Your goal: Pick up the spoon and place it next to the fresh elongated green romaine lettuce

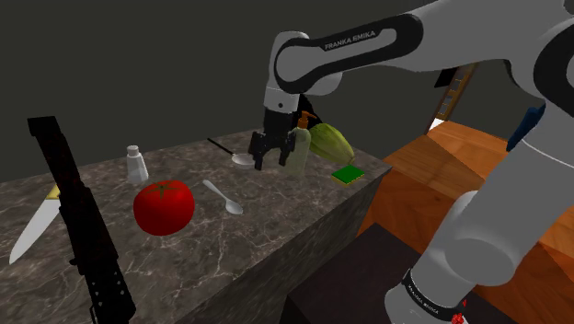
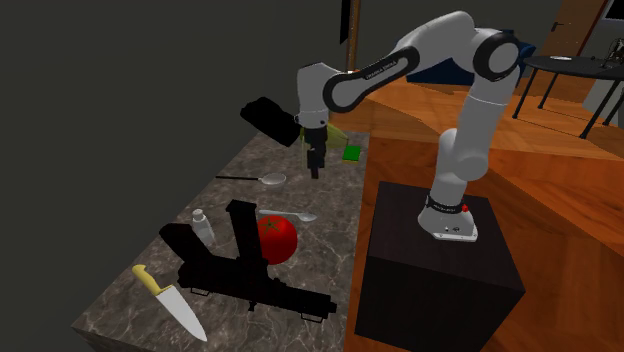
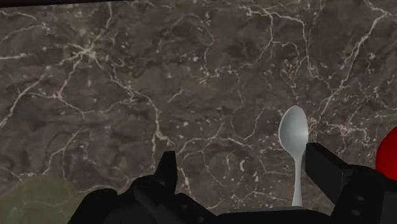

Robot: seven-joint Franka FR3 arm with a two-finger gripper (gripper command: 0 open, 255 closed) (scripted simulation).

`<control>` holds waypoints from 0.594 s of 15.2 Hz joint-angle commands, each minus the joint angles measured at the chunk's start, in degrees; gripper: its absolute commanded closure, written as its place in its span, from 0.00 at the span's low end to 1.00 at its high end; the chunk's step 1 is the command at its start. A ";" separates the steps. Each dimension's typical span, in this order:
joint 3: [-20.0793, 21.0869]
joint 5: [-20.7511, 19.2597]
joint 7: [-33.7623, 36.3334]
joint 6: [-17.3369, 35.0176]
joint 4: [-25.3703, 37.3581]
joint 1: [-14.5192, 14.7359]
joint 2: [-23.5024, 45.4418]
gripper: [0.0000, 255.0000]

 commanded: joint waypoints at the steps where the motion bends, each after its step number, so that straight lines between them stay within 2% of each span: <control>1: 0.95 -0.42 1.36 1.00 3.52 0.70 4.49 0.00; 9: 2.89 -3.74 5.96 2.47 19.71 3.93 22.45 0.00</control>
